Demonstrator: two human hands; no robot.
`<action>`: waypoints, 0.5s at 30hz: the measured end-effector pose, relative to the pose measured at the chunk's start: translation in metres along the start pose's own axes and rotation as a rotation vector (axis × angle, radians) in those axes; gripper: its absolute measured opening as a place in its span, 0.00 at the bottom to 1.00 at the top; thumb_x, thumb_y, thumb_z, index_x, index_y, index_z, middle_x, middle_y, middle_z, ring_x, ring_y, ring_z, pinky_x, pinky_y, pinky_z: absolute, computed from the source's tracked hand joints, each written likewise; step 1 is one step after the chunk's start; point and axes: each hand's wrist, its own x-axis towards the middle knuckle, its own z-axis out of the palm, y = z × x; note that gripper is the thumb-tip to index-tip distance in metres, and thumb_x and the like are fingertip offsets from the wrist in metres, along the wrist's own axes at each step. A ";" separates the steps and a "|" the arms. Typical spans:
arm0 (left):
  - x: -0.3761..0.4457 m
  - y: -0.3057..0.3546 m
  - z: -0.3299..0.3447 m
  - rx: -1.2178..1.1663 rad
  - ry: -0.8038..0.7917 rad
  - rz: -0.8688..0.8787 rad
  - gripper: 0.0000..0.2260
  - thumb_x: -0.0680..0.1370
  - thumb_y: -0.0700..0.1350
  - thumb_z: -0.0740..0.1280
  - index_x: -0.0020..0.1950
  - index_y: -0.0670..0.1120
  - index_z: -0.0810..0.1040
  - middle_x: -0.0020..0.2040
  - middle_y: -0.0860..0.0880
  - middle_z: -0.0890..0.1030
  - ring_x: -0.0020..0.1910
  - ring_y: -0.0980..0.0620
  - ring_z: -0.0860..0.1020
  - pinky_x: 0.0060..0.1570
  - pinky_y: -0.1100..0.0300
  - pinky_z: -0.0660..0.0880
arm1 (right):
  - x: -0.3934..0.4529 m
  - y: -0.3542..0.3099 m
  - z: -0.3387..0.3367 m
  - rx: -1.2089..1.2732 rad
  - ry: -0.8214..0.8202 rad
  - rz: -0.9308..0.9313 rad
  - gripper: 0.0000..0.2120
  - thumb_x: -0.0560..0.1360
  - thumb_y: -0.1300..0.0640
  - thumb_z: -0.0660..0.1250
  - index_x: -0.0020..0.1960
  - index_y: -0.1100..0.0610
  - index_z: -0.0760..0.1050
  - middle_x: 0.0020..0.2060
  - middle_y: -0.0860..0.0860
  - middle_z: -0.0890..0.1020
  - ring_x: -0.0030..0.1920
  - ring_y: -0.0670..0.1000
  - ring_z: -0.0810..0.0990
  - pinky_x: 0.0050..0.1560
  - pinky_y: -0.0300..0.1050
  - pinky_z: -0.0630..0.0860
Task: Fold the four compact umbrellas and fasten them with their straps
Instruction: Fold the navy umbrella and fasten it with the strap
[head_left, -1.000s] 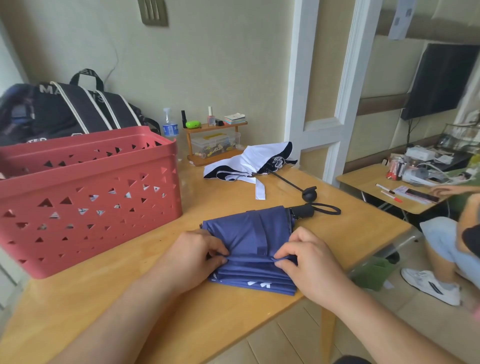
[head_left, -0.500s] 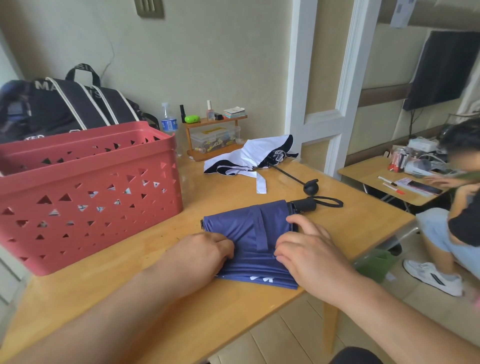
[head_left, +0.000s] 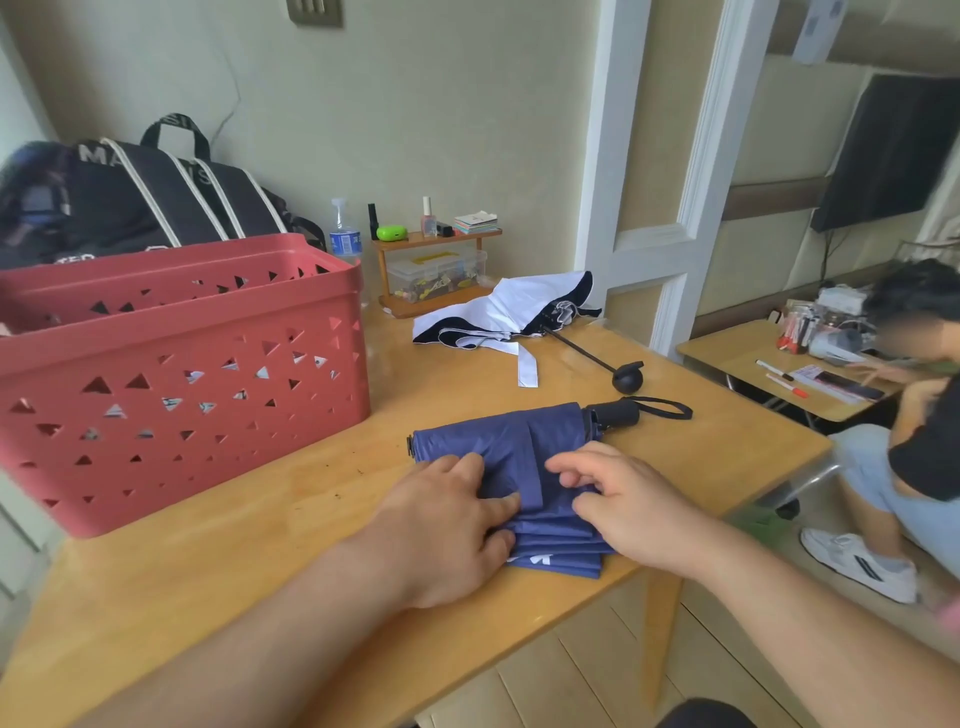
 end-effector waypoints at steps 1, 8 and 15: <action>-0.002 -0.005 0.001 -0.047 -0.009 0.008 0.23 0.83 0.63 0.51 0.79 0.66 0.64 0.55 0.51 0.66 0.61 0.48 0.68 0.67 0.51 0.66 | 0.001 -0.003 0.000 0.032 -0.036 0.011 0.25 0.79 0.66 0.62 0.68 0.42 0.76 0.58 0.37 0.75 0.60 0.37 0.75 0.61 0.33 0.71; -0.019 -0.046 0.007 -0.654 -0.138 0.055 0.23 0.72 0.50 0.62 0.62 0.72 0.80 0.65 0.60 0.70 0.69 0.65 0.66 0.72 0.65 0.60 | -0.009 -0.008 -0.009 0.006 -0.312 -0.061 0.36 0.76 0.74 0.56 0.48 0.33 0.85 0.64 0.32 0.70 0.68 0.36 0.67 0.68 0.32 0.63; -0.005 -0.041 0.009 -0.764 0.095 -0.213 0.07 0.84 0.49 0.64 0.58 0.59 0.80 0.48 0.60 0.83 0.49 0.58 0.79 0.54 0.60 0.76 | -0.021 -0.009 -0.012 -0.060 -0.404 -0.086 0.31 0.82 0.68 0.57 0.46 0.36 0.87 0.67 0.24 0.63 0.72 0.29 0.58 0.74 0.35 0.58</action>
